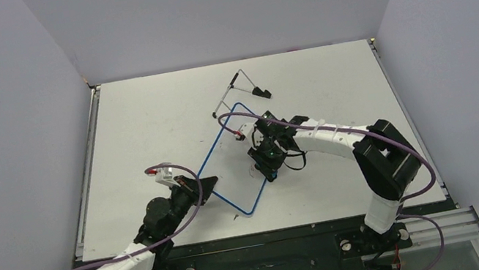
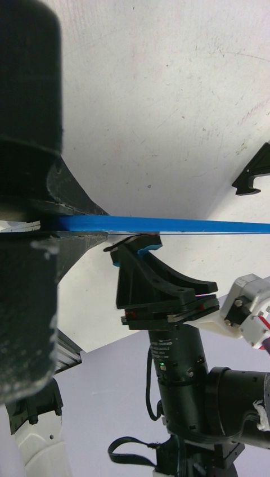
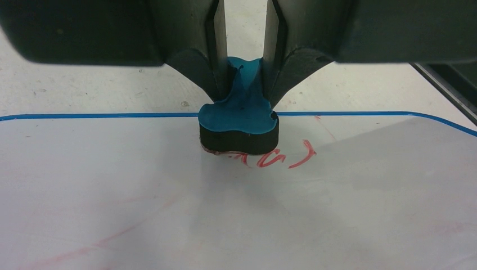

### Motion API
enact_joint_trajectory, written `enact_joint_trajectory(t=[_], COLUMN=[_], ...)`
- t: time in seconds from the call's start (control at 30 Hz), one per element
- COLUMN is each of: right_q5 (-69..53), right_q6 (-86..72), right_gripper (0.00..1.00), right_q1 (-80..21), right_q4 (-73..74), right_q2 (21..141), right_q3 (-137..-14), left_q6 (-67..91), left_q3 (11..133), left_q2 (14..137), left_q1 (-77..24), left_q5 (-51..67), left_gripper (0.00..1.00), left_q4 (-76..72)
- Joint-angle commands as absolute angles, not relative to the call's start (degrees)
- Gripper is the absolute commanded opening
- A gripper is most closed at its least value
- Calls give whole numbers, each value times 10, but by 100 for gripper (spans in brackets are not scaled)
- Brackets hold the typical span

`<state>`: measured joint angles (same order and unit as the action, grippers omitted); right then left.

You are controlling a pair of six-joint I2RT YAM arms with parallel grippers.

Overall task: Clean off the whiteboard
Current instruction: Erase the whiteboard at the center of the board.

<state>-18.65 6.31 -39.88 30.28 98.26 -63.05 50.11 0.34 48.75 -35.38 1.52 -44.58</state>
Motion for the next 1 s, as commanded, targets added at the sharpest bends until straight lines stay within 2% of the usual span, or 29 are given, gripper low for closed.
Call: enact_joint_trajectory(t=[0.0,0.1,0.23,0.37,0.6,0.73,0.97], right_q5=[-162,-204,-271,-272,-210,-203,-264], right_q6=[49,72,118,124,60,51,88], right_gripper=[0,0,0,0,0,0,0], right_q1=[-341,-343,-403,-443,-349,-338,-443], right_q4=[263,287,325,324,255,246,277], right_q2=[988,1004,1012,996,964,958,961], right_q3=[-633,-630,-642,-651,-629,-623,-643], left_q6=[517,516,517,517,517,517,523], left_q3=[6,8,6,5,2,7,5], left_q2=[473,474,469,451,438,451,462], left_q1=[-354,-352,-352,-351,-351,-350,-351], left_q5=[59,60,58,59,60,64,61], left_gripper=[0,0,0,0,0,0,0], left_q4=[-518,-519,-518,-504,-496,-506,-515])
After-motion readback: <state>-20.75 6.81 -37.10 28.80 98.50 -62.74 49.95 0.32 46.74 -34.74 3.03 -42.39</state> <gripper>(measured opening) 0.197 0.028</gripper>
